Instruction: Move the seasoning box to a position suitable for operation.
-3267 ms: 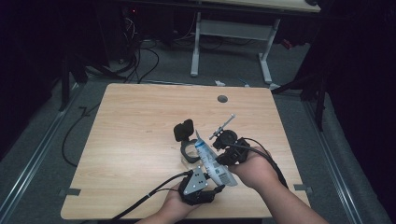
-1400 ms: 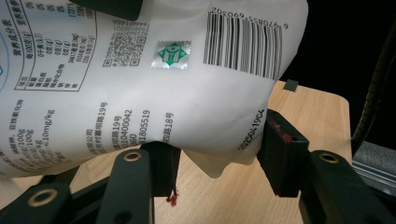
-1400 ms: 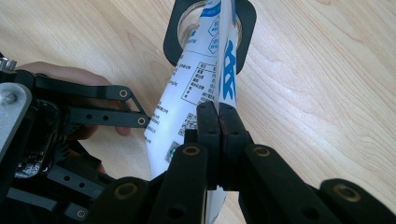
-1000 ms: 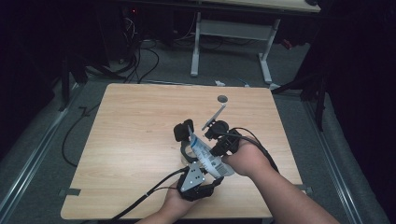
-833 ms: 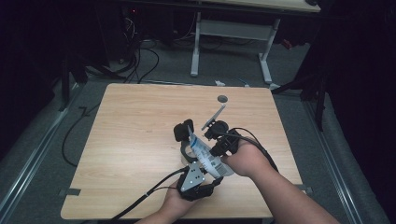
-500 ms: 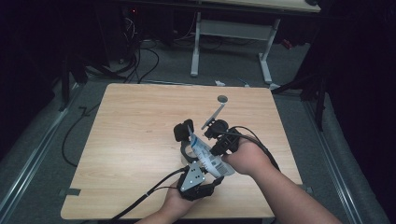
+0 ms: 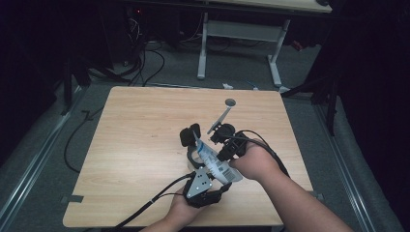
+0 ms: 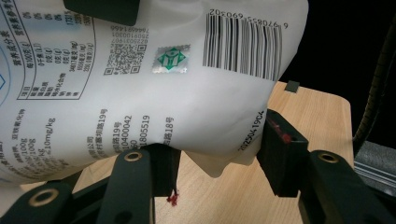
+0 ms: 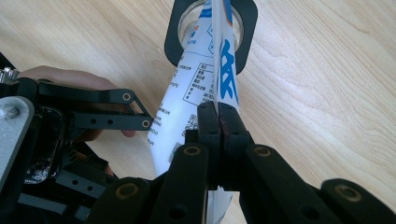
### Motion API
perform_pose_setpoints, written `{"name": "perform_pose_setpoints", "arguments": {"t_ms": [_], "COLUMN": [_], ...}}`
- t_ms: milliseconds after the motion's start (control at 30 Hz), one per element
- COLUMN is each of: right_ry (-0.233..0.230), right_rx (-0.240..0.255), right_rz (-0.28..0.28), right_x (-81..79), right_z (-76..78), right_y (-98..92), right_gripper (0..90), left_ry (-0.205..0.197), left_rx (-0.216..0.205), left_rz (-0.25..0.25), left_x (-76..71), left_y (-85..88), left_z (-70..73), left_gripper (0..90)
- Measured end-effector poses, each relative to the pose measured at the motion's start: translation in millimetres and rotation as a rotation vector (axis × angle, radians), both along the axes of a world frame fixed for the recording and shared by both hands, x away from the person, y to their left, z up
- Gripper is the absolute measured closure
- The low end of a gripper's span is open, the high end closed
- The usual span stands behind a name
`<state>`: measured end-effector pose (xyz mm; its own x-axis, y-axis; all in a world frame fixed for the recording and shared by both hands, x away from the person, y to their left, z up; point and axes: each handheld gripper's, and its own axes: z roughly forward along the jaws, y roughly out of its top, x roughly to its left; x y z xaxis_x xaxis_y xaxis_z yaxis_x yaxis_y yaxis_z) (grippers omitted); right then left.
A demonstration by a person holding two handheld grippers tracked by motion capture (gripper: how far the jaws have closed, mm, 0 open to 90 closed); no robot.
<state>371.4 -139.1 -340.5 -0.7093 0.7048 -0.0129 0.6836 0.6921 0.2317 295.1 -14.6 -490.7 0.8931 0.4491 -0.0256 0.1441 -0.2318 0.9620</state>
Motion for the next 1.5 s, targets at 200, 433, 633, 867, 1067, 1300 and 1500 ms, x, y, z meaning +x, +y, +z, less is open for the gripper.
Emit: {"name": "perform_pose_setpoints", "arguments": {"t_ms": [200, 433, 633, 867, 1067, 1300, 1500], "right_ry": [0.011, 0.008, 0.004, -0.002, -0.007, -0.009, -0.009], "right_rx": [0.003, -0.004, -0.002, -0.007, -0.009, -0.011, -0.010], "right_rz": [-0.010, 0.003, -0.001, 0.008, 0.007, 0.007, 0.011], "right_x": [0.2, 1.1, 2.1, 2.7, 2.8, 3.2, 4.1], "right_z": [-0.8, -0.7, 1.4, 3.0, 5.3, 6.3, 6.2], "right_y": [-0.3, 0.5, 1.8, 3.4, 4.2, 5.4, 5.8], "right_gripper": [89.7, 89.8, 89.8, 89.8, 89.9, 89.9, 89.9], "left_ry": [-0.006, -0.001, 0.005, 0.003, 0.005, -0.001, -0.003], "left_rx": [0.002, -0.006, -0.015, -0.017, -0.025, -0.023, -0.024], "left_rz": [0.004, 0.008, 0.010, 0.010, 0.010, 0.009, 0.013], "left_x": [-0.8, -0.6, 0.6, 0.9, 0.9, 0.5, 0.8], "left_y": [-1.2, -1.6, -0.7, 0.2, 0.0, 0.3, 0.5], "left_z": [-1.1, -0.9, 0.7, 2.1, 4.2, 4.8, 4.7], "left_gripper": [53.3, 53.3, 53.0, 52.7, 52.2, 51.6, 51.5]}}
